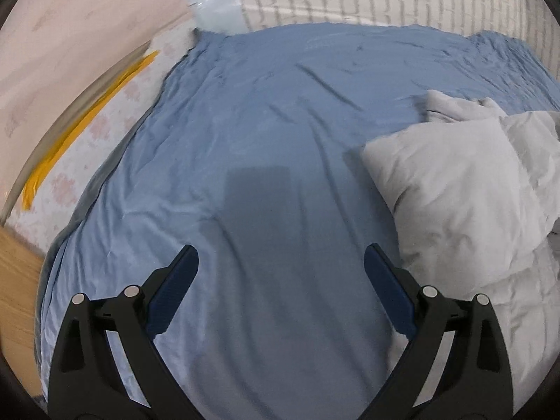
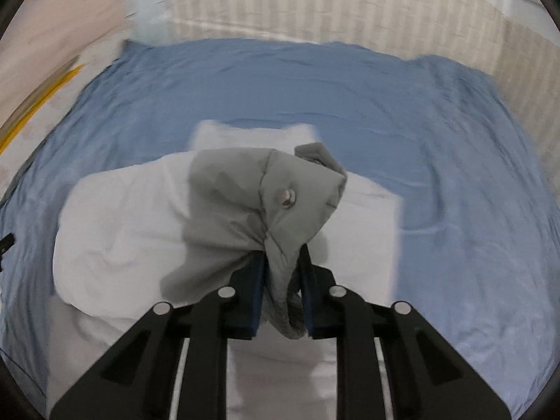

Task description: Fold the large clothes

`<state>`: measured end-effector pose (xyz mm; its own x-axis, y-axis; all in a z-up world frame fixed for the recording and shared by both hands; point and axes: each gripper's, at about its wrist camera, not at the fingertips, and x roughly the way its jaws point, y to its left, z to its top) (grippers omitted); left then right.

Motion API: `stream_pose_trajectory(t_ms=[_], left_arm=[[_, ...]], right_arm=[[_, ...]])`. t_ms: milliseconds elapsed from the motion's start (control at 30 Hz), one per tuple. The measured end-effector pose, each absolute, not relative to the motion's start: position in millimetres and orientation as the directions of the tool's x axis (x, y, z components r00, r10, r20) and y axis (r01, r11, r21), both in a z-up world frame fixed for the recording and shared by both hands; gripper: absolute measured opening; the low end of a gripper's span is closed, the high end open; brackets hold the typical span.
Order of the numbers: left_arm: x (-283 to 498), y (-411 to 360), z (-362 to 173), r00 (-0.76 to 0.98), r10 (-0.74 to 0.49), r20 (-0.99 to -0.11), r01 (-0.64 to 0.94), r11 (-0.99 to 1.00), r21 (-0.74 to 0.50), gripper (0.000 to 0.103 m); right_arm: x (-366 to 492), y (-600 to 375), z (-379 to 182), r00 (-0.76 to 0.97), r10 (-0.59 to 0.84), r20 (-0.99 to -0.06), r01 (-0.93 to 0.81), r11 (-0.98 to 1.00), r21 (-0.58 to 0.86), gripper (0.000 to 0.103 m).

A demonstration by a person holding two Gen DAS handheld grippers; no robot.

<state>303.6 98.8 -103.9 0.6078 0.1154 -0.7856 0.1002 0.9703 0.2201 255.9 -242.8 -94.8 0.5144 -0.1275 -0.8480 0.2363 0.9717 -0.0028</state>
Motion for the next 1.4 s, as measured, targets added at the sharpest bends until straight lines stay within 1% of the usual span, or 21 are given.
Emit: stream_pose_trajectory(t_ms=[167, 233, 300, 333, 367, 400, 433, 467, 533, 733, 833, 933, 1133, 1167, 1200, 1233, 1267, 1300, 1333, 1367, 1400], left_arm=[[302, 58, -103, 0.601, 0.081, -0.795, 0.147, 0.967, 0.209, 0.095], [302, 44, -102, 0.597, 0.064, -0.799, 0.160, 0.967, 0.198, 0.095], [300, 35, -100, 0.596, 0.057, -0.801, 0.171, 0.966, 0.196, 0.095], [299, 30, -99, 0.596, 0.054, -0.801, 0.177, 0.964, 0.197, 0.095], [296, 27, -96, 0.597, 0.047, -0.801, 0.186, 0.963, 0.196, 0.095], [295, 23, -94, 0.598, 0.040, -0.800, 0.194, 0.962, 0.194, 0.095], [293, 20, -90, 0.599, 0.037, -0.800, 0.200, 0.960, 0.194, 0.095], [293, 15, -88, 0.601, 0.036, -0.799, 0.206, 0.958, 0.198, 0.095], [295, 10, -87, 0.595, 0.040, -0.803, 0.212, 0.955, 0.205, 0.095], [305, -4, -94, 0.566, 0.006, -0.825, 0.230, 0.959, 0.164, 0.095], [310, -19, -101, 0.552, -0.023, -0.834, 0.241, 0.961, 0.134, 0.095], [321, -39, -106, 0.536, -0.068, -0.842, 0.250, 0.965, 0.080, 0.095], [343, -63, -116, 0.491, -0.136, -0.860, 0.218, 0.975, -0.030, 0.094], [347, -66, -119, 0.485, -0.140, -0.864, 0.215, 0.976, -0.037, 0.091], [353, -69, -122, 0.474, -0.147, -0.868, 0.215, 0.975, -0.047, 0.085], [357, -72, -125, 0.462, -0.150, -0.874, 0.217, 0.975, -0.053, 0.082], [363, -75, -130, 0.441, -0.152, -0.884, 0.219, 0.974, -0.059, 0.076], [368, -77, -136, 0.427, -0.145, -0.893, 0.217, 0.975, -0.055, 0.068], [372, -79, -141, 0.414, -0.130, -0.901, 0.213, 0.976, -0.043, 0.064], [376, -82, -150, 0.400, -0.120, -0.909, 0.216, 0.976, -0.034, 0.059], [377, -83, -154, 0.396, -0.109, -0.912, 0.214, 0.976, -0.024, 0.059]], right_arm=[[225, -300, -100, 0.504, -0.176, -0.846, 0.330, 0.944, 0.001, 0.019], [220, -316, -109, 0.489, -0.136, -0.862, 0.344, 0.938, 0.047, 0.020], [220, -322, -123, 0.473, -0.074, -0.878, 0.321, 0.943, 0.093, 0.027], [216, -321, -127, 0.470, -0.074, -0.880, 0.313, 0.946, 0.088, 0.035], [214, -319, -130, 0.463, -0.078, -0.883, 0.302, 0.950, 0.075, 0.040], [212, -319, -132, 0.459, -0.085, -0.885, 0.295, 0.953, 0.062, 0.041], [209, -318, -133, 0.457, -0.086, -0.885, 0.292, 0.955, 0.058, 0.045], [206, -318, -134, 0.457, -0.076, -0.886, 0.288, 0.955, 0.066, 0.054], [198, -320, -131, 0.467, -0.090, -0.879, 0.303, 0.951, 0.063, 0.064], [182, -323, -120, 0.503, -0.110, -0.857, 0.325, 0.943, 0.070, 0.071], [184, -311, -113, 0.530, -0.108, -0.841, 0.303, 0.951, 0.069, 0.071], [192, -295, -108, 0.556, -0.068, -0.829, 0.266, 0.959, 0.100, 0.071], [234, -268, -114, 0.555, -0.040, -0.831, 0.223, 0.970, 0.102, 0.071], [240, -266, -115, 0.553, -0.036, -0.832, 0.223, 0.969, 0.106, 0.071], [249, -265, -118, 0.547, -0.024, -0.837, 0.223, 0.968, 0.118, 0.071], [255, -264, -120, 0.539, -0.011, -0.842, 0.220, 0.967, 0.129, 0.067], [261, -262, -124, 0.528, 0.006, -0.849, 0.215, 0.966, 0.140, 0.054], [265, -261, -128, 0.517, 0.015, -0.856, 0.211, 0.967, 0.144, 0.044], [272, -260, -136, 0.489, 0.016, -0.872, 0.210, 0.968, 0.135, 0.030], [275, -259, -142, 0.474, 0.014, -0.880, 0.210, 0.969, 0.128, 0.025], [278, -258, -148, 0.460, 0.011, -0.888, 0.211, 0.970, 0.121, 0.024]])
